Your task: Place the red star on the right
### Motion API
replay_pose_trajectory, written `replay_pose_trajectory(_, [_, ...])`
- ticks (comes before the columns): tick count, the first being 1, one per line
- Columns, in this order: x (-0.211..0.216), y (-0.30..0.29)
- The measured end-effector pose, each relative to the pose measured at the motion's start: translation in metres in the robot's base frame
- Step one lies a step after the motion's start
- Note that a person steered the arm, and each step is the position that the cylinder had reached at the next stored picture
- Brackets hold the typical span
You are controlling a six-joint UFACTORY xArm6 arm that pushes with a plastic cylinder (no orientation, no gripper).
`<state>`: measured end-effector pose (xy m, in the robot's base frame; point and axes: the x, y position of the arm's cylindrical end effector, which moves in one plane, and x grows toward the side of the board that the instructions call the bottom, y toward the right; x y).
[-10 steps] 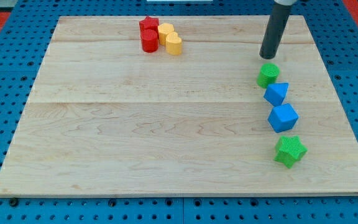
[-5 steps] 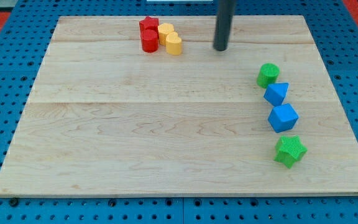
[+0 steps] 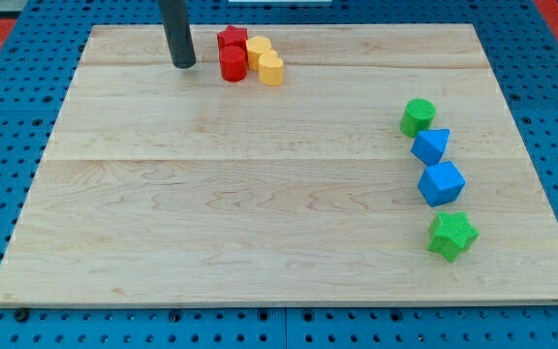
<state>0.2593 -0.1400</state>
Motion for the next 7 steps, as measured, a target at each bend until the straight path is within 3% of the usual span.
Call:
replay_pose_trajectory(1, [-0.033, 0.009])
replay_pose_trajectory(2, [-0.030, 0.090])
replay_pose_trajectory(3, [-0.009, 0.173])
replay_pose_trajectory(4, [0.015, 0.209])
replay_pose_trajectory(7, [0.057, 0.199])
